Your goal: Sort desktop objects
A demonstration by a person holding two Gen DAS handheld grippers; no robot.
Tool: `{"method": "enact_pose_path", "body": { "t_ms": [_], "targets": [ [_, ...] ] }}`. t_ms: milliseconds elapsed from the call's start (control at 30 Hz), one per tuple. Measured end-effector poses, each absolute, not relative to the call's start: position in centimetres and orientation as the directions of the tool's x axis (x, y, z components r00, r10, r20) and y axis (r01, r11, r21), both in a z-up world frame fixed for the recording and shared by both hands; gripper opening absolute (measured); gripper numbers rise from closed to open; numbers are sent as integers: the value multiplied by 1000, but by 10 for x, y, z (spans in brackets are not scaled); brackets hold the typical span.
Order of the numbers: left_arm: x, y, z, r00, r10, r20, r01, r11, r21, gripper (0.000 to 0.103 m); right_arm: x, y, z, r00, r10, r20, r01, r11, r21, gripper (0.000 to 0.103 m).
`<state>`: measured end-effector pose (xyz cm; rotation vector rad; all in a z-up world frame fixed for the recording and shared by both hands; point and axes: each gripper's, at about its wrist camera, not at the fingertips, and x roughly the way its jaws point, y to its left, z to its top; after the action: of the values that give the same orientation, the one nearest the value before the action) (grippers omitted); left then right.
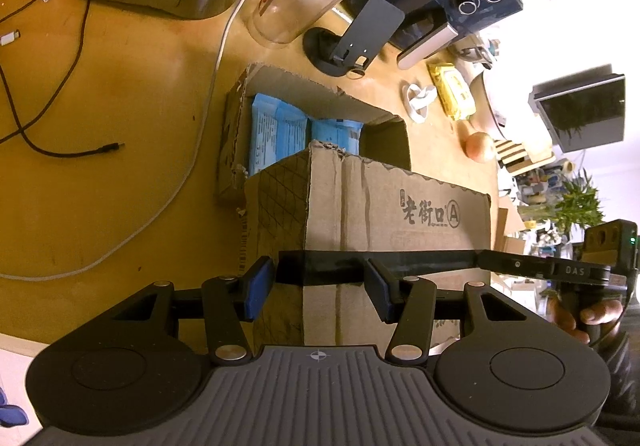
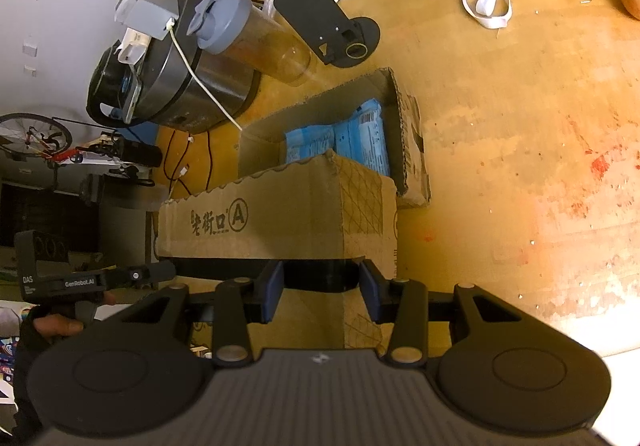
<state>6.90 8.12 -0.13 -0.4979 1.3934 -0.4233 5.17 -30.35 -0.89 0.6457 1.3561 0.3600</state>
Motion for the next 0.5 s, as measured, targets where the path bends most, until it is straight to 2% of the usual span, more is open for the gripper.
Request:
{"method": "enact_pose_path", "body": {
  "t_ms": [500],
  "targets": [
    [85, 82, -1, 140, -554, -821, -7, 828, -560, 49, 70, -302, -11, 205, 589, -781, 119, 777, 618, 37]
  ]
}}
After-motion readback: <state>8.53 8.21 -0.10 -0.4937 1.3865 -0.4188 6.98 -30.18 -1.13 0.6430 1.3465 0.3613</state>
